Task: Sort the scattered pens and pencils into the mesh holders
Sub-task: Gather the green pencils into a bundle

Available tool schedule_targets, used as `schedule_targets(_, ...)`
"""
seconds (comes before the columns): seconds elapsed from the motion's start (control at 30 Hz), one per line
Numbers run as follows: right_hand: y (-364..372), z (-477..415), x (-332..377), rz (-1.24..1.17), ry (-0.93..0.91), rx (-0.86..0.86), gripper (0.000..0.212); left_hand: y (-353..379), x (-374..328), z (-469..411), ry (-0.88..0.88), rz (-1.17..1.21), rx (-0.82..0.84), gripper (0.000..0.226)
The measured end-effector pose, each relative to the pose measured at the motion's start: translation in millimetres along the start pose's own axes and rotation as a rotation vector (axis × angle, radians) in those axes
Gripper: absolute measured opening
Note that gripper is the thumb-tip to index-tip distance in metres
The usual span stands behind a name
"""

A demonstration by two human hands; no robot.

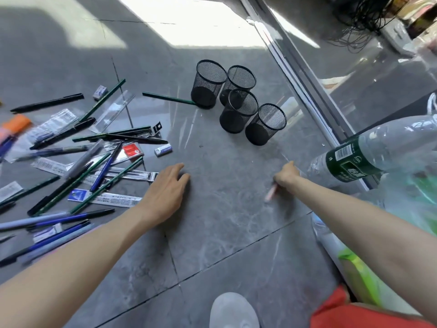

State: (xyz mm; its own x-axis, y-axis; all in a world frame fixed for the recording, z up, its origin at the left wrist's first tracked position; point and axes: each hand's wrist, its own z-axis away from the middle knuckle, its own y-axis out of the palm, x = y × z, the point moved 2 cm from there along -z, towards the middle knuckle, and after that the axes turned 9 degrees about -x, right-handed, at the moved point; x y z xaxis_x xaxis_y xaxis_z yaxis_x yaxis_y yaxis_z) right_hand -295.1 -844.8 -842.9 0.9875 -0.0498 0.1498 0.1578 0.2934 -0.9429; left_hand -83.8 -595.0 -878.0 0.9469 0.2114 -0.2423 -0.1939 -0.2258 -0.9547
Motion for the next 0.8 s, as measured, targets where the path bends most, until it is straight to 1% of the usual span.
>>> schedule_targets(0.07, 11, 23, 22, -0.056, -0.099, 0.045, 0.053, -5, 3, 2, -0.02, -0.016, 0.005, 0.036)
schedule_targets(0.13, 25, 50, 51, -0.114, -0.2, 0.11, 0.04, -11, 5, 5, -0.032, -0.027, 0.012, 0.039)
schedule_targets(0.2, 43, 79, 83, -0.177, -0.258, 0.231, 0.028, -18, 13, 13, -0.056, -0.044, 0.005, 0.04)
schedule_targets(0.23, 50, 94, 99, -0.212, -0.277, 0.299, 0.022, -23, 18, 19, -0.07, -0.041, -0.013, 0.036)
schedule_targets(0.27, 57, 110, 116, -0.241, -0.295, 0.359, 0.018, -28, 24, 26, -0.092, -0.03, -0.043, 0.028)
schedule_targets(0.3, 61, 123, 131, -0.264, -0.304, 0.403, 0.022, -33, 28, 32, -0.117, -0.003, -0.078, 0.019)
schedule_targets(0.33, 66, 135, 145, -0.282, -0.32, 0.444, 0.027, -39, 33, 38, -0.159, 0.025, -0.095, 0.025)
schedule_targets(0.37, 69, 147, 158, -0.298, -0.333, 0.489, 0.03, -43, 39, 44, -0.191, 0.044, -0.087, 0.038)
schedule_targets(0.4, 72, 156, 169, -0.302, -0.344, 0.521, 0.03, -46, 43, 49, -0.216, 0.061, -0.068, 0.046)
schedule_targets(0.43, 74, 165, 181, -0.307, -0.354, 0.547, 0.03, -50, 48, 54, -0.238, 0.071, -0.062, 0.048)
schedule_targets(0.47, 76, 171, 190, -0.303, -0.357, 0.568, 0.03, -54, 52, 59, -0.253, 0.072, -0.057, 0.044)
schedule_targets(0.5, 78, 178, 197, -0.289, -0.353, 0.583, 0.026, -57, 55, 64, -0.272, 0.058, -0.06, 0.035)
schedule_targets(0.57, 82, 187, 210, -0.289, -0.333, 0.613, 0.011, -61, 62, 73, -0.332, 0.016, -0.053, 0.013)
schedule_targets(0.6, 85, 191, 216, -0.293, -0.318, 0.628, 0.007, -64, 66, 78, -0.37, -0.002, -0.045, 0.009)
schedule_targets(0.67, 93, 198, 221, -0.327, -0.27, 0.652, 0.011, -65, 76, 86, -0.436, -0.027, -0.04, 0.01)
schedule_targets(0.73, 100, 204, 221, -0.395, -0.218, 0.678, 0.013, -64, 82, 91, -0.447, -0.038, -0.034, 0.015)
schedule_targets(0.8, 100, 211, 217, -0.438, -0.181, 0.728, 0.004, -64, 84, 92, -0.432, -0.038, -0.035, 0.017)
